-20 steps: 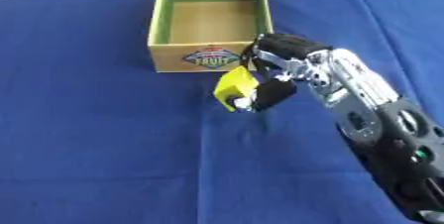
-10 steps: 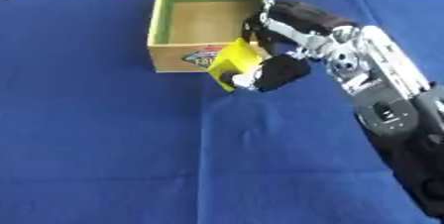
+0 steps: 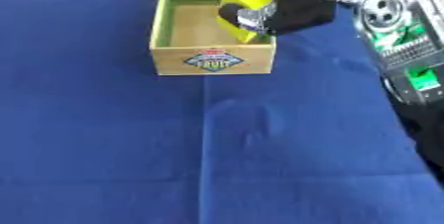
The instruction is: Pick up objects on the table and place them in the box.
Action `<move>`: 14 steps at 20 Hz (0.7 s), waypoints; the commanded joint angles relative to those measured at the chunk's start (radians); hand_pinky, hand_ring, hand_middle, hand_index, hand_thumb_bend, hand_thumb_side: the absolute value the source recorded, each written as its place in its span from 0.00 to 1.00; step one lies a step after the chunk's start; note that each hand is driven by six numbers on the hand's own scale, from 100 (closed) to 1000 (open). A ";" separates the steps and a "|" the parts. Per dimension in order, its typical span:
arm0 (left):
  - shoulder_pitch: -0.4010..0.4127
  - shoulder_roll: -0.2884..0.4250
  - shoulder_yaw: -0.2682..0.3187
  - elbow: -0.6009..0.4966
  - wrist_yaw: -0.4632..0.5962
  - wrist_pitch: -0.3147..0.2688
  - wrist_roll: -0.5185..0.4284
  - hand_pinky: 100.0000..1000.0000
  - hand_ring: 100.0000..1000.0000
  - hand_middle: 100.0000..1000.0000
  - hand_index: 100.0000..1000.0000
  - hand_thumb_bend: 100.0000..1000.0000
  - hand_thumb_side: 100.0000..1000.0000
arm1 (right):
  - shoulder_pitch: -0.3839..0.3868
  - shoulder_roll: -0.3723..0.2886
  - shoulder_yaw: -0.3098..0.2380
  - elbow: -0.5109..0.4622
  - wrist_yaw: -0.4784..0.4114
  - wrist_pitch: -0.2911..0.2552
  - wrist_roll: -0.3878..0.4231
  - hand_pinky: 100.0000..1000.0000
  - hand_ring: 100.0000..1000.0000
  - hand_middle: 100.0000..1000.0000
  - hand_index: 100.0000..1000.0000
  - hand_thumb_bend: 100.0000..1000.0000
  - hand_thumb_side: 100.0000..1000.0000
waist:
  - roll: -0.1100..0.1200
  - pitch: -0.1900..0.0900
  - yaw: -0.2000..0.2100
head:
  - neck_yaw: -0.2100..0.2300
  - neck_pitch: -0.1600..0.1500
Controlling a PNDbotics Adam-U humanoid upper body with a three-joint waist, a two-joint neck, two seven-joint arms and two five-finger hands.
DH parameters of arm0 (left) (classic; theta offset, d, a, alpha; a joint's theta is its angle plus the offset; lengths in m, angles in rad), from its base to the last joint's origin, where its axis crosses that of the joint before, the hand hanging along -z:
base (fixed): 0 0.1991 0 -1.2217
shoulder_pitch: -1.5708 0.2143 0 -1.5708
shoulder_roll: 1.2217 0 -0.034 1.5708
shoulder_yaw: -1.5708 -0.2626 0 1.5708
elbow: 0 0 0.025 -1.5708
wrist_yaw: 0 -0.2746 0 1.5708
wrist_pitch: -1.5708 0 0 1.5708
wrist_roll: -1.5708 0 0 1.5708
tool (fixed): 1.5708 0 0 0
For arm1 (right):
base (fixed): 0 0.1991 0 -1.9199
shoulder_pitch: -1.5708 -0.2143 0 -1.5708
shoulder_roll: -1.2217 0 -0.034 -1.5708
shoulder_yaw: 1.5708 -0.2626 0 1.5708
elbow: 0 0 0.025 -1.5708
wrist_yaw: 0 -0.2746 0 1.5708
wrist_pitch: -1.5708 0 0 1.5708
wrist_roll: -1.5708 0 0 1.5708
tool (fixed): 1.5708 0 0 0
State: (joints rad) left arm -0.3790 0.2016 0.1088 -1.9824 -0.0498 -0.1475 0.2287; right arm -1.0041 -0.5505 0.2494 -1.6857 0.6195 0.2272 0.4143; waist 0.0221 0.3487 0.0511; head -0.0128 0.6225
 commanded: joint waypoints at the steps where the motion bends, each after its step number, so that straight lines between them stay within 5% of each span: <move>1: -0.012 0.013 -0.005 -0.018 0.003 0.001 -0.003 0.35 0.46 0.51 0.70 0.00 1.00 | -0.056 -0.024 -0.029 0.054 0.003 0.009 -0.046 0.53 0.58 0.16 0.35 0.41 0.61 | 0.000 -0.015 0.008 | -0.013 -0.017; 14: -0.028 0.011 -0.013 -0.018 0.008 0.001 -0.012 0.35 0.46 0.51 0.70 0.00 1.00 | -0.244 -0.001 -0.048 0.371 0.067 -0.029 -0.158 0.54 0.58 0.16 0.35 0.42 0.62 | -0.017 0.019 0.053 | -0.039 -0.045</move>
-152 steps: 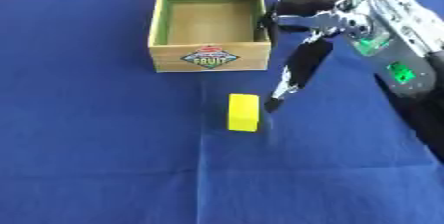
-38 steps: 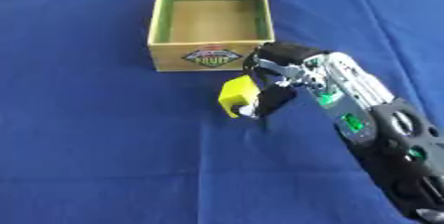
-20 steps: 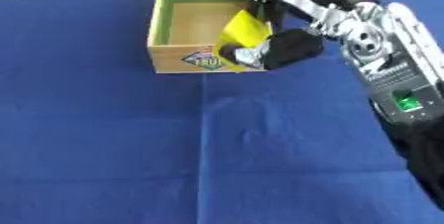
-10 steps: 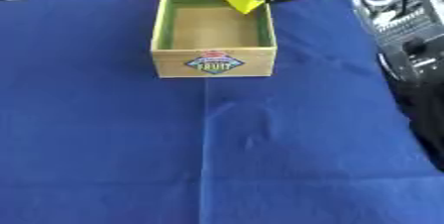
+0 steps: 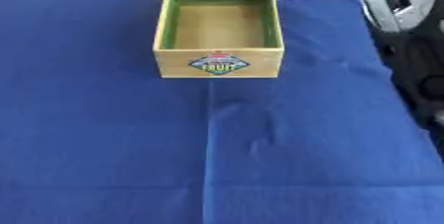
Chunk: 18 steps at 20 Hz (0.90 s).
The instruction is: Pick up objects on the table and place them in the box.
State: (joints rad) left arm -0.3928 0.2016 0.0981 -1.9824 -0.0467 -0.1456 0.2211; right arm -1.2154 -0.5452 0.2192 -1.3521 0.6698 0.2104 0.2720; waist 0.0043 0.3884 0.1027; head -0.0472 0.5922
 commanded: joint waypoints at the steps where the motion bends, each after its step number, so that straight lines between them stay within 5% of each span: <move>1: -0.017 0.010 -0.003 -0.018 0.005 -0.002 -0.005 0.35 0.46 0.51 0.70 0.00 1.00 | -0.041 0.003 -0.024 0.062 0.023 -0.011 -0.019 0.54 0.58 0.16 0.34 0.44 0.60 | -0.001 -0.015 0.009 | -0.009 -0.020; 18: -0.045 -0.012 -0.016 -0.018 0.020 -0.006 -0.021 0.35 0.46 0.51 0.70 0.00 1.00 | -0.073 0.181 -0.080 0.371 0.307 -0.055 -0.196 0.52 0.58 0.16 0.34 0.38 0.62 | 0.001 0.022 0.059 | -0.065 -0.064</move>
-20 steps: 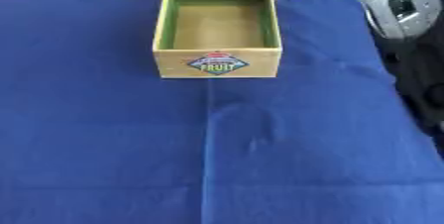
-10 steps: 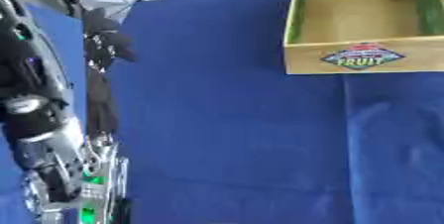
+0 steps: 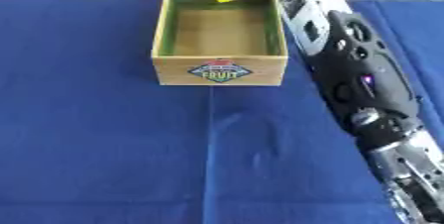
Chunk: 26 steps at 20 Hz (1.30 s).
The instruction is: Pick up objects on the table and place them in the box.
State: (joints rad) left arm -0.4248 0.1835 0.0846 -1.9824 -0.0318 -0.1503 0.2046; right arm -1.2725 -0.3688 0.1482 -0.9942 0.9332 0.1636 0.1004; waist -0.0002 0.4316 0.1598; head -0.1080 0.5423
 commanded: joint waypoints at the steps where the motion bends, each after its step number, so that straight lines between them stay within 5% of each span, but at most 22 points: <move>1: -0.014 0.006 -0.002 -0.018 0.006 -0.001 -0.005 0.35 0.46 0.51 0.70 0.00 1.00 | -0.014 0.010 -0.008 0.020 0.059 -0.013 -0.032 0.52 0.59 0.16 0.35 0.37 0.62 | 0.005 -0.021 0.002 | -0.005 -0.014; 11: -0.014 0.003 -0.004 -0.018 0.008 -0.001 -0.010 0.35 0.46 0.51 0.70 0.00 1.00 | -0.004 0.049 -0.003 0.078 0.174 -0.037 -0.067 0.52 0.59 0.18 0.35 0.33 0.63 | 0.007 -0.019 0.005 | -0.012 -0.014; 19: -0.014 0.002 -0.004 -0.018 0.008 -0.001 -0.010 0.35 0.46 0.51 0.70 0.00 1.00 | 0.007 0.062 0.010 0.105 0.249 -0.078 0.015 0.55 0.66 0.24 0.40 0.32 0.64 | 0.007 -0.019 0.005 | -0.016 -0.013; 26: -0.014 0.002 -0.004 -0.018 0.009 -0.001 -0.011 0.36 0.46 0.51 0.70 0.00 1.00 | 0.009 0.059 0.015 0.091 0.277 -0.111 0.128 0.62 0.75 0.44 0.65 0.60 0.65 | 0.010 -0.023 -0.002 | -0.012 -0.011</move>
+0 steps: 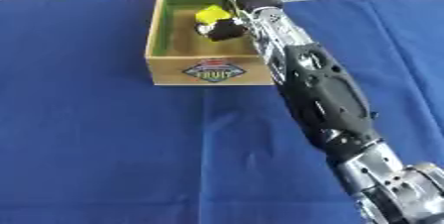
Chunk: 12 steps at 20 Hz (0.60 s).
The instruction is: Pick up objects on the table and place them in the box.
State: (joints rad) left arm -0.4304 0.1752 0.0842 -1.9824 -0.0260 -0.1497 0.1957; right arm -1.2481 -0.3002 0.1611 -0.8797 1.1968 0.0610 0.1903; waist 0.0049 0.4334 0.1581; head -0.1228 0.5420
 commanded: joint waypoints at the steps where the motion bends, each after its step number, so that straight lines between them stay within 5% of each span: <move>1: -0.009 0.011 -0.004 -0.018 0.004 -0.001 -0.003 0.36 0.46 0.51 0.70 0.00 1.00 | -0.016 -0.011 0.001 -0.028 0.015 -0.008 0.056 0.63 0.76 0.44 0.66 0.61 0.65 | 0.005 -0.025 -0.001 | 0.002 -0.011; 12: -0.003 0.013 -0.004 -0.018 0.003 0.001 -0.005 0.36 0.47 0.52 0.70 0.00 1.00 | -0.012 -0.043 -0.011 -0.175 -0.077 0.023 0.068 0.65 0.78 0.46 0.71 0.62 0.79 | 0.013 -0.045 -0.011 | 0.010 -0.001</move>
State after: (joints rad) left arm -0.4290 0.1752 0.0839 -1.9824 -0.0255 -0.1483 0.1932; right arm -1.2404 -0.3156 0.1594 -1.0102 1.1425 0.0777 0.2647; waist 0.0161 0.4181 0.1470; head -0.1158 0.5431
